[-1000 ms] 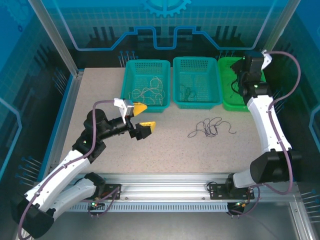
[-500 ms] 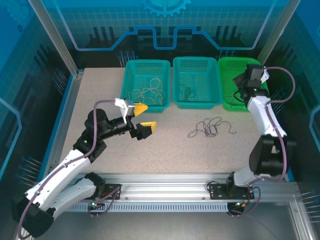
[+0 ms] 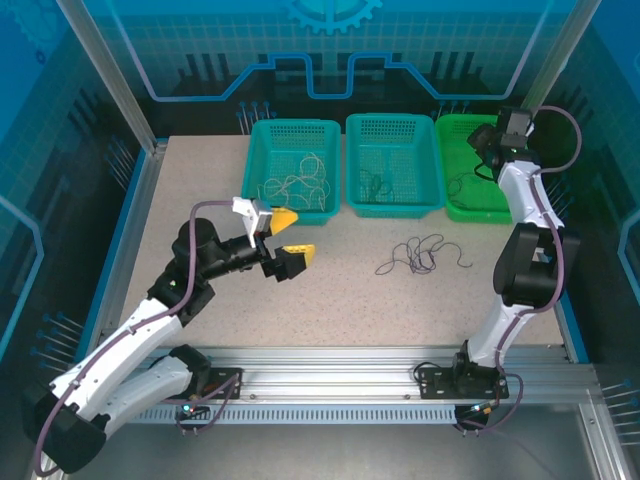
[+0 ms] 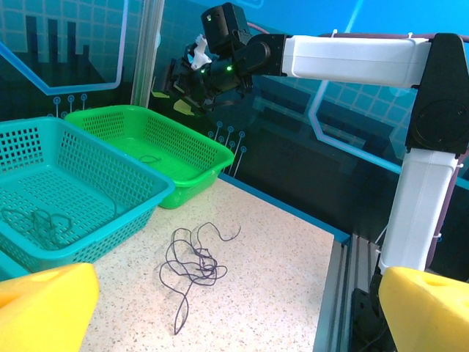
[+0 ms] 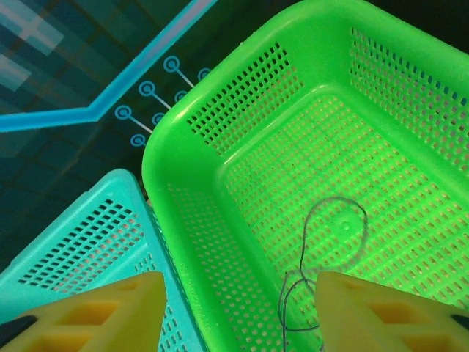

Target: Untangle the cables

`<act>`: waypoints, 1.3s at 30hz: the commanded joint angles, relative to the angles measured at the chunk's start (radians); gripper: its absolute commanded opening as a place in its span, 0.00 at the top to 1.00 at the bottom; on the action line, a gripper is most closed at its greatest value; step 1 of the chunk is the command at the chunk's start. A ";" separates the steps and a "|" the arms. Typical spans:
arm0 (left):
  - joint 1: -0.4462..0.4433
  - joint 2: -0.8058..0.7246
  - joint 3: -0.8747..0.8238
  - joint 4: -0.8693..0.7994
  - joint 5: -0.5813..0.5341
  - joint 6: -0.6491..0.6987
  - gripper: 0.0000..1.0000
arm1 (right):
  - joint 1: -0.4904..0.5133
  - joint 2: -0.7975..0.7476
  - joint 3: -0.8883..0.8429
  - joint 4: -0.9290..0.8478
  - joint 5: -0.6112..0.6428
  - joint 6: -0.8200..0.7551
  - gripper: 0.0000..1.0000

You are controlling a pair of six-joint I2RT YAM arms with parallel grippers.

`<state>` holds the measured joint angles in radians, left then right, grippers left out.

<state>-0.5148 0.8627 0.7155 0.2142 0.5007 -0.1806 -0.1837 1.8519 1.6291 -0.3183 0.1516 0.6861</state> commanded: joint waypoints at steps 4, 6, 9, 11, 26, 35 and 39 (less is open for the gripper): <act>-0.037 0.066 0.016 -0.018 -0.038 0.033 0.01 | 0.014 -0.151 -0.124 -0.003 -0.122 -0.065 0.44; -0.065 0.101 0.033 -0.040 -0.077 0.058 0.01 | 0.044 -0.246 -0.217 0.030 -0.167 -0.089 0.44; -0.123 0.179 0.056 -0.053 -0.127 0.094 0.01 | 0.124 -0.404 -0.366 0.035 -0.170 -0.151 0.44; -0.161 0.241 0.065 -0.035 -0.156 0.099 0.01 | 0.200 -0.505 -0.455 0.000 -0.106 -0.195 0.44; -0.328 0.988 0.420 -0.031 -0.282 0.122 0.02 | 0.403 -0.456 -0.755 -0.193 0.045 -0.119 0.46; -0.327 1.215 0.581 -0.041 -0.263 0.091 0.23 | 0.405 -0.206 -0.692 -0.112 0.016 -0.107 0.52; -0.327 1.270 0.622 -0.078 -0.217 0.079 0.44 | 0.403 -0.190 -0.707 -0.076 0.017 -0.095 0.75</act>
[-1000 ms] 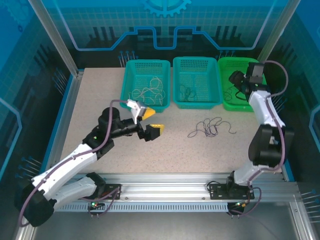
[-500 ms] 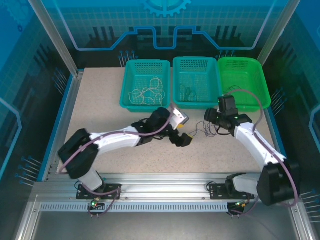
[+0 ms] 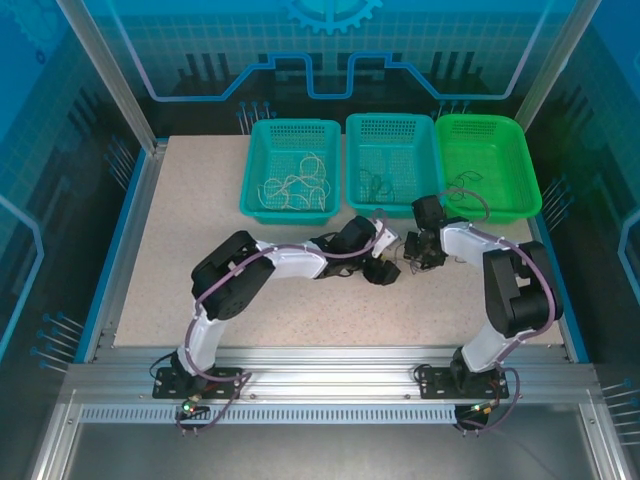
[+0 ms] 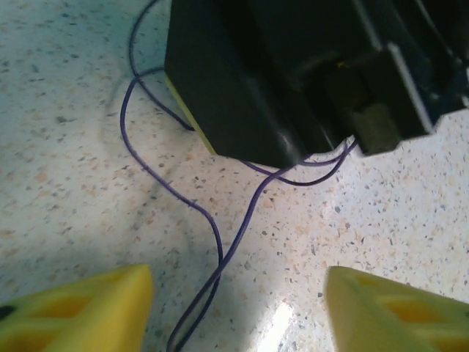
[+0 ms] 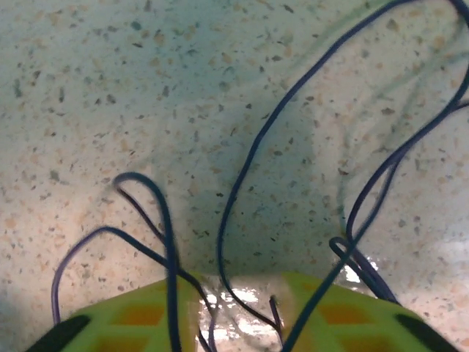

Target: Untangle the cables

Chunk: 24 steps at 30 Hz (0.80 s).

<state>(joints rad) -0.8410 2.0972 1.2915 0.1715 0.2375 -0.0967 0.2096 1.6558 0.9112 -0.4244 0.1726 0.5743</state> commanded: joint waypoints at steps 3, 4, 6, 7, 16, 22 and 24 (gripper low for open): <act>0.000 0.050 0.042 -0.040 0.038 -0.011 0.64 | 0.008 0.005 0.013 0.023 0.015 0.013 0.94; 0.002 0.046 0.035 -0.037 0.033 -0.014 0.73 | 0.006 -0.002 0.011 0.022 0.025 0.015 1.00; 0.006 0.024 -0.007 0.006 0.024 -0.026 1.00 | -0.001 -0.022 0.000 0.027 0.039 0.023 1.00; 0.012 -0.004 -0.053 0.063 0.021 -0.044 1.00 | -0.008 -0.034 -0.006 0.030 0.049 0.029 1.00; 0.186 -0.482 -0.438 0.219 -0.016 -0.190 1.00 | -0.206 -0.125 -0.069 0.031 0.005 0.095 1.00; 0.266 -0.860 -0.566 0.029 -0.203 -0.152 1.00 | -0.294 -0.105 -0.089 0.053 -0.043 0.109 0.83; 0.270 -0.933 -0.583 -0.004 -0.235 -0.139 1.00 | -0.296 -0.084 -0.090 0.066 -0.053 0.108 0.90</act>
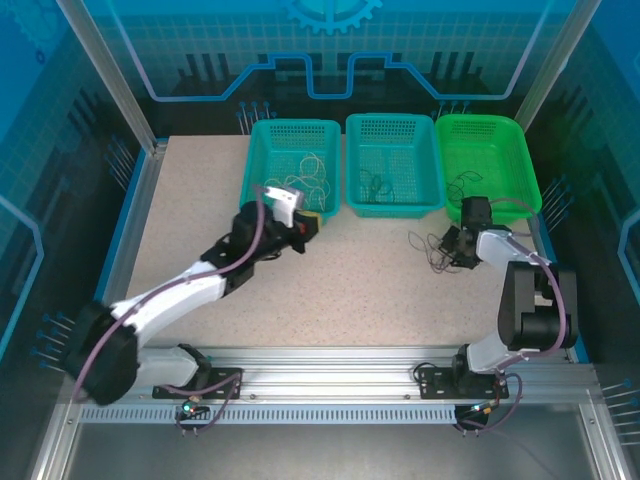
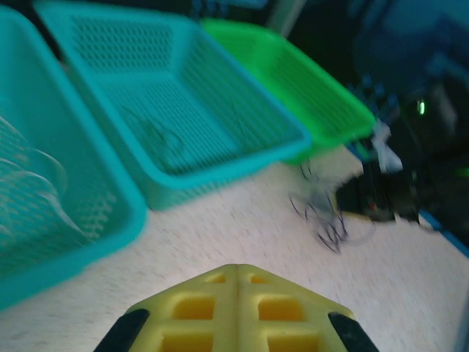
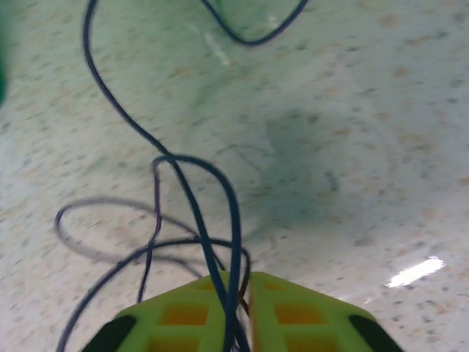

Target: Untangle the cables

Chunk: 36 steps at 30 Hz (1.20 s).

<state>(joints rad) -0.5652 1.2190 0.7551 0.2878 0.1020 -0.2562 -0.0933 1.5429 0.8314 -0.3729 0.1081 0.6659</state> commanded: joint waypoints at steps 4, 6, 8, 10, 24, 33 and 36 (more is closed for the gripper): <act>-0.007 -0.118 -0.052 -0.164 -0.103 0.022 1.00 | 0.013 0.063 -0.007 0.048 -0.050 0.020 1.00; -0.007 -0.105 -0.058 -0.115 -0.017 0.006 1.00 | 0.032 0.056 -0.010 0.073 -0.094 -0.005 1.00; -0.009 -0.066 -0.067 -0.018 0.106 -0.032 0.91 | 0.062 0.036 -0.004 0.079 -0.141 -0.050 1.00; -0.017 0.005 -0.066 0.090 0.222 -0.090 0.75 | 0.103 -0.005 -0.009 0.089 -0.196 -0.087 1.00; -0.092 0.515 0.149 0.408 0.493 -0.259 0.41 | 0.346 -0.221 0.034 0.105 -0.384 -0.211 1.00; -0.102 0.704 0.212 0.655 0.515 -0.402 0.48 | 0.415 -0.233 0.043 0.095 -0.376 -0.189 1.00; -0.100 0.711 0.226 0.616 0.492 -0.388 0.67 | 0.424 -0.232 0.041 0.095 -0.365 -0.186 1.00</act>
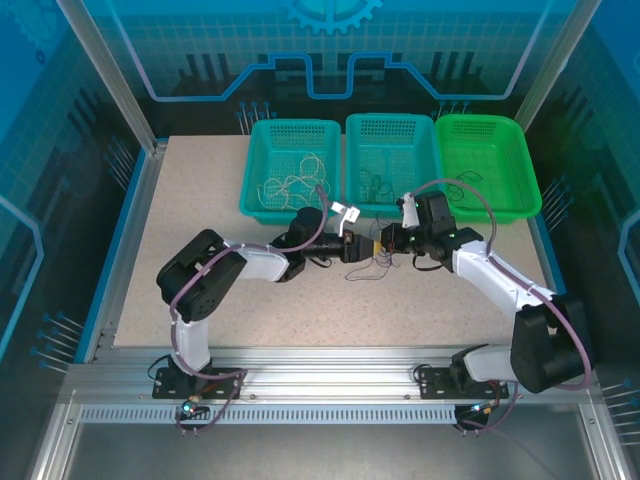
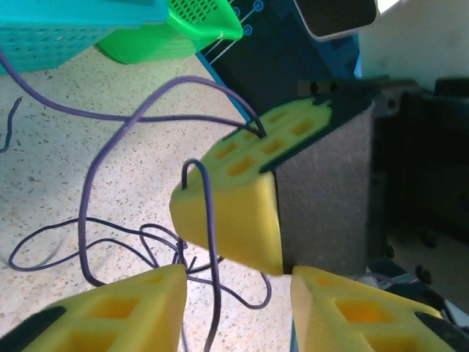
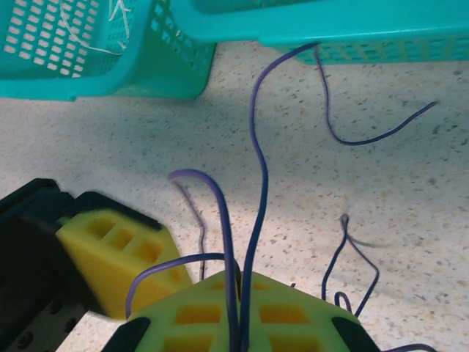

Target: Untangle the cables

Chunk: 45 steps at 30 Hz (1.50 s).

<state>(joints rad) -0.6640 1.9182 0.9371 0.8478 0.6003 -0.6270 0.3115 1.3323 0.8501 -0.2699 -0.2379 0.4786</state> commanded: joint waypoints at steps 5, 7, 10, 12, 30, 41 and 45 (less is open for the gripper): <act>0.002 -0.040 0.021 -0.011 -0.041 0.025 1.00 | 0.015 -0.018 0.054 -0.074 0.166 0.028 0.82; 0.009 -0.089 -0.009 -0.012 -0.046 0.025 1.00 | -0.002 -0.002 0.051 -0.123 0.302 0.050 0.78; 0.019 -0.190 -0.060 -0.038 -0.056 0.039 1.00 | -0.086 0.030 0.021 -0.156 0.399 0.093 0.87; 0.024 -0.266 -0.087 -0.099 -0.064 0.066 1.00 | -0.145 0.049 -0.024 -0.136 0.361 0.106 0.94; 0.026 -0.658 -0.071 -0.674 -0.186 0.382 1.00 | 0.055 0.170 0.056 -0.006 -0.006 0.101 0.64; 0.024 -0.872 -0.063 -0.852 -0.345 0.476 1.00 | 0.310 0.471 0.248 -0.092 0.229 0.146 0.64; 0.038 -1.017 -0.062 -0.956 -0.650 0.486 1.00 | 0.261 0.478 0.228 -0.163 0.405 0.207 0.89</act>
<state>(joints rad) -0.6418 1.0092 0.8501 -0.0105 0.1970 -0.1764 0.6155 1.8088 1.0824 -0.3237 -0.0097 0.6342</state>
